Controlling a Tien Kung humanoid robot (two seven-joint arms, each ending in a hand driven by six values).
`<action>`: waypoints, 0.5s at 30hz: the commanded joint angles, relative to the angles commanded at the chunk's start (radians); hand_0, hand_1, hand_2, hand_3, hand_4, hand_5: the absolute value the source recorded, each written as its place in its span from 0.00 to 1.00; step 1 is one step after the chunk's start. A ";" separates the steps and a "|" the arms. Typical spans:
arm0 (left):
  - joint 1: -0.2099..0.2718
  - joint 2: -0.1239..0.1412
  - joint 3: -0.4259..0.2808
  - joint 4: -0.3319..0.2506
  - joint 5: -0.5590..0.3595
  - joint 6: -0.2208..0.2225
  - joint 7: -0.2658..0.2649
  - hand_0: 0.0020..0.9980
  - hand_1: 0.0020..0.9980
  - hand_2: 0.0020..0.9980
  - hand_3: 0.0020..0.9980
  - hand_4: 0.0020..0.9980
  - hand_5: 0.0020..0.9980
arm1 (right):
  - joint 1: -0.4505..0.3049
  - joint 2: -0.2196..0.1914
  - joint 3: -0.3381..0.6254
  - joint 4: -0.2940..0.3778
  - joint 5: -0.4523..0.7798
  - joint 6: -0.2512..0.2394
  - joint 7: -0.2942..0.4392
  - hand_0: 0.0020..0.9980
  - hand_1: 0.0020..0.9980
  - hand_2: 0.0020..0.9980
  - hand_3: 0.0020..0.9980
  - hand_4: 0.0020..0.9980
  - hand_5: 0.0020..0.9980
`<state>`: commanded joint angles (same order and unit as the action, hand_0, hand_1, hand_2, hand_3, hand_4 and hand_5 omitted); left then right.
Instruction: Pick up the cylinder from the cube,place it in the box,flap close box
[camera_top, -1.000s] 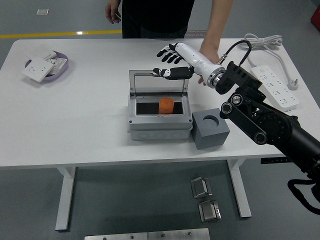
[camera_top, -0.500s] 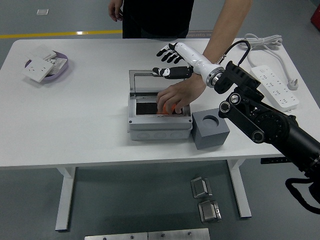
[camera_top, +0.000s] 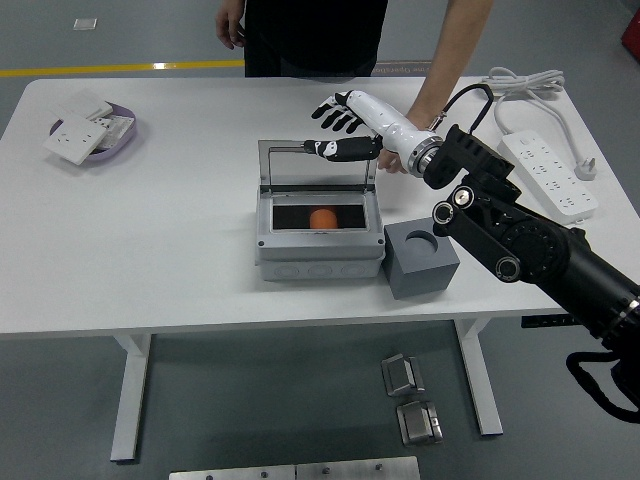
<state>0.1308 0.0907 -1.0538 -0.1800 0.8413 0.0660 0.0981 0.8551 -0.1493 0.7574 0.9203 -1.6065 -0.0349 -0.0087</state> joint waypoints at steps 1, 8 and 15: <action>0.000 0.000 0.001 0.000 -0.001 0.000 0.000 0.57 0.62 0.60 0.61 0.65 0.16 | -0.001 0.000 -0.005 -0.001 0.000 0.000 0.000 0.60 0.63 0.65 0.70 0.80 0.46; 0.003 -0.002 0.005 0.000 -0.002 0.000 0.000 0.57 0.62 0.60 0.62 0.65 0.16 | -0.012 0.001 -0.041 0.006 0.001 -0.004 0.000 0.60 0.63 0.64 0.70 0.80 0.46; 0.006 -0.004 0.010 0.000 -0.005 -0.001 -0.003 0.57 0.62 0.60 0.62 0.65 0.16 | -0.034 -0.019 -0.061 0.046 -0.004 -0.006 -0.004 0.60 0.63 0.64 0.69 0.80 0.47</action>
<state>0.1366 0.0866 -1.0441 -0.1800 0.8361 0.0655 0.0954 0.8214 -0.1681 0.6964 0.9666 -1.6102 -0.0414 -0.0125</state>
